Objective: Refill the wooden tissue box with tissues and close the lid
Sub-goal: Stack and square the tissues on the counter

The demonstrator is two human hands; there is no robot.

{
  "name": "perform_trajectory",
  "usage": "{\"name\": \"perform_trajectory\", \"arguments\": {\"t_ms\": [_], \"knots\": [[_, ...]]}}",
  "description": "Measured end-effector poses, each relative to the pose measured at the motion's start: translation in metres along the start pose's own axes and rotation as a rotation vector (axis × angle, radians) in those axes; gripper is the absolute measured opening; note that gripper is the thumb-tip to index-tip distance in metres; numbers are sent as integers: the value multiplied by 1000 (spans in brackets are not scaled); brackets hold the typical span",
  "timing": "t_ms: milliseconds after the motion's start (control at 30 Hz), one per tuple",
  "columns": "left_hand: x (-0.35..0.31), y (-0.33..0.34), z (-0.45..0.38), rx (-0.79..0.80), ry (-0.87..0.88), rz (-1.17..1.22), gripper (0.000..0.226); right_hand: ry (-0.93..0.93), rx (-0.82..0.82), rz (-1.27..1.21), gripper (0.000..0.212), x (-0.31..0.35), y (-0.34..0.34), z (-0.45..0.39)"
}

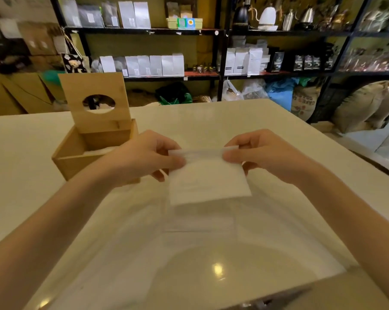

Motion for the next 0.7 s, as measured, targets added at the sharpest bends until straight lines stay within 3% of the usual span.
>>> {"name": "perform_trajectory", "arguments": {"t_ms": [133, 267, 500, 700], "knots": [[25, 17, 4, 126, -103, -25, 9, 164, 85, 65, 6, -25, 22, 5], [41, 27, 3, 146, -124, -48, 12, 247, 67, 103, 9, -42, 32, 5], [43, 35, 1, 71, -40, -269, 17, 209, 17, 250, 3, -47, 35, 3], [33, 34, 1, 37, 0, -524, 32, 126, 3, 598, 20, -35, 32, -5]]}}
Point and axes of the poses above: each hand's wrist, its own z-axis away from the middle knuckle, its own y-axis out of the palm, x = y × z, the point moved 8 cm from there along -z, towards the middle knuckle, and after that the axes turned 4 degrees about -z, right-handed, at the moved point
